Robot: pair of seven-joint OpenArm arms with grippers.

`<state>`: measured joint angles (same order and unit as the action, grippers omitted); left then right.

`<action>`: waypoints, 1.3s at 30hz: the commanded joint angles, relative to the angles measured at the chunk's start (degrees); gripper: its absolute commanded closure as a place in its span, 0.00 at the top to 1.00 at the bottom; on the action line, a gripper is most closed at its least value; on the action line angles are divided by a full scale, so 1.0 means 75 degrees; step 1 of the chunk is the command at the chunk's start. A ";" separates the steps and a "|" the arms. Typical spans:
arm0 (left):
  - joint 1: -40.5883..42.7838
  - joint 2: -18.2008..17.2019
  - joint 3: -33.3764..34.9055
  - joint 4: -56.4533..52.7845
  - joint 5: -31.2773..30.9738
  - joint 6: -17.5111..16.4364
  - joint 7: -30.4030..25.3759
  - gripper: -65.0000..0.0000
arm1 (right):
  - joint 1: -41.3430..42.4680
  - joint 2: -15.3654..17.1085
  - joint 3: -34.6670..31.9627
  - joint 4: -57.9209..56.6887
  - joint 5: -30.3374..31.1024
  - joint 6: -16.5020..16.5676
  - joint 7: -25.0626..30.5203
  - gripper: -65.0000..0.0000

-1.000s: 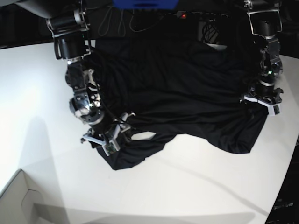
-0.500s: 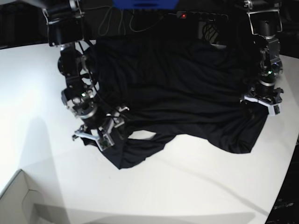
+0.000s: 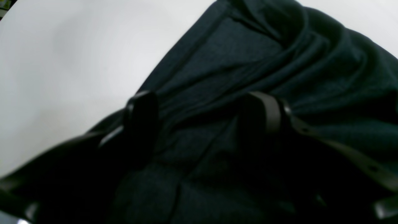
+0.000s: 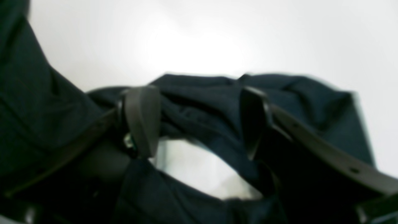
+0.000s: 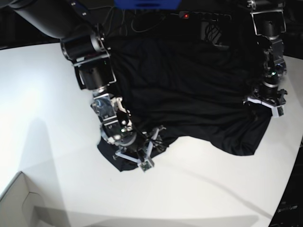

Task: Layout the t-shirt on the table in an organized manner, then fold the t-shirt properly
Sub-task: 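Grasp the shirt hem with the right gripper and pull it outward, then regrasp the shirt edge with the right gripper and drag it along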

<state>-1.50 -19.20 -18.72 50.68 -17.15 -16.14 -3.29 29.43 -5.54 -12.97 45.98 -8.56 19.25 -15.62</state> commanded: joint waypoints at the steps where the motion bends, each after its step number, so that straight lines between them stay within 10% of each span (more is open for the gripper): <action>1: 0.0123 0.0011 0.0017 -0.0105 0.0077 0.0048 0.0831 0.65 | 0.0255 -0.0064 0.0001 -0.0088 0.0080 -0.0017 0.0330 0.63; 10: 0.0135 -0.0013 0.0017 -0.0105 0.0077 0.0048 0.0831 0.65 | 0.0302 -0.0041 -0.0011 -0.1389 0.0080 -0.0017 0.1279 0.56; 17: 0.0229 0.0011 0.0017 -0.0105 0.0077 0.0048 0.0831 0.65 | 0.0595 -0.0006 0.0024 -0.1729 0.0080 -0.0028 0.1479 0.00; 26: 0.0370 0.0022 0.0017 -0.0070 0.0065 0.0048 0.0831 0.65 | 0.1825 0.0088 0.0153 -0.1729 0.0244 -0.0063 0.1479 0.00; 39: 0.0639 -0.0024 -0.0007 -0.0011 0.0065 0.0048 0.0831 0.65 | 0.3103 -0.0299 0.2568 -0.1729 0.0654 -0.0063 0.1408 0.00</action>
<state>1.74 -19.40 -19.00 51.66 -17.41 -16.34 -5.74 50.39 -7.09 6.37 32.10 -4.23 18.55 -6.57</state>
